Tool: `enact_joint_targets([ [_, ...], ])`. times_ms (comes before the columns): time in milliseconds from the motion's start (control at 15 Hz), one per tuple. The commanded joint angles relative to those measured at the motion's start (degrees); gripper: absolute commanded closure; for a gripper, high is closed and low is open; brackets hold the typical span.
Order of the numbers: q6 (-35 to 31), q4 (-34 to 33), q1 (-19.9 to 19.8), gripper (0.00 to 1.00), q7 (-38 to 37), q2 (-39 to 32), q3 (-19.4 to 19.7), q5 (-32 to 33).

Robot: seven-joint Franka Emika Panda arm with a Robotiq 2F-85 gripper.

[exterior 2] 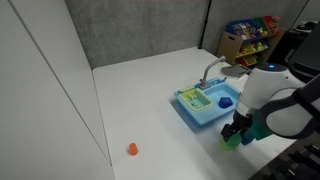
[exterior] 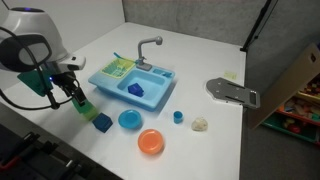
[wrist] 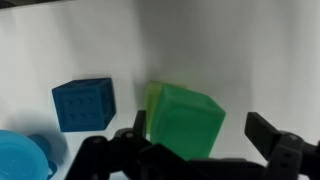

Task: Pick up the green block on top of the light green block and put it in the sink

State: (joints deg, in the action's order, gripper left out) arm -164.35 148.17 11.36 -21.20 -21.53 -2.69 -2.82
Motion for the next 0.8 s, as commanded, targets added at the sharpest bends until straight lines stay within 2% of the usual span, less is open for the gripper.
enact_joint_targets([
  [0, -1.0, -2.0, 1.4, 0.00, -1.0, -2.8, 1.4, -0.9],
  [133, -1.0, -2.7, 1.5, 0.00, -0.8, -3.6, 1.8, -1.1],
  [200, -0.8, -2.9, 1.5, 0.07, -0.6, -4.0, 2.0, -1.2],
  [267, -0.6, -3.2, 1.5, 0.26, -0.5, -4.2, 2.1, -1.3],
  [467, 0.5, -3.8, 1.1, 0.51, 0.1, -4.5, 2.0, -1.4],
  [600, 2.1, -3.9, 0.8, 0.66, 0.6, -3.9, 1.9, -1.4],
  [733, 4.9, -4.0, 0.0, 0.68, 1.4, -2.6, 1.5, -1.4],
])
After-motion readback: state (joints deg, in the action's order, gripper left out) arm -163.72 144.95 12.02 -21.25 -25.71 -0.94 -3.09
